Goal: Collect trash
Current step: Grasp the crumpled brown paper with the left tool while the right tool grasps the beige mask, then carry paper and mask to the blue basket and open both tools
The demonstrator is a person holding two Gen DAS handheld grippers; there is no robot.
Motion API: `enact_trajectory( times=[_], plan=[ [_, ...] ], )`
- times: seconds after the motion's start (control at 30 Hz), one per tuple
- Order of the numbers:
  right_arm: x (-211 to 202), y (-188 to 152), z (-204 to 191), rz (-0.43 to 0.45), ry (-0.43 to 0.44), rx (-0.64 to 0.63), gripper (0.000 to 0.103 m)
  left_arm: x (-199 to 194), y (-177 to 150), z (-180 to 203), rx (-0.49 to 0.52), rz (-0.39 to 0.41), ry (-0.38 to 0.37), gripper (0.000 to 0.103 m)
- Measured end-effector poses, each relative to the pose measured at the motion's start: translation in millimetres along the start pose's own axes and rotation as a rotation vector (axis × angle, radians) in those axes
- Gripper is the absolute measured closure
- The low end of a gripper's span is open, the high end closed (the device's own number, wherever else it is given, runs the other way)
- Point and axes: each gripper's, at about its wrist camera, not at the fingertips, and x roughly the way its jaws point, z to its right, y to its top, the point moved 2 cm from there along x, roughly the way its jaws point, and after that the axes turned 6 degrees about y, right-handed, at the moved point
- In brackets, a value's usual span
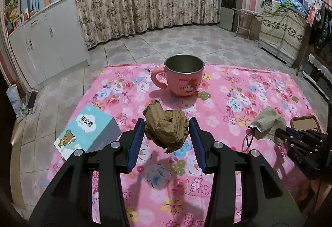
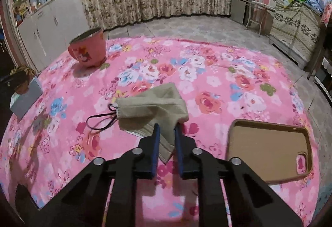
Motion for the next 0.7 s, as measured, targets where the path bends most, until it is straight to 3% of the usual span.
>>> enact_trajectory(
  times=[0.4,0.7],
  plan=[
    [-90.4,-2.7,22.8,0.183,-0.039,0.054,0.097,-27.9,10.8,23.7,0.038,0.077,-0.075,0.059],
    [-173.3,-40.8,62.1,0.239,-0.135,0.126,0.097,-54.3,1.0,63.0,0.082,0.098,-0.192,0.06]
  ],
)
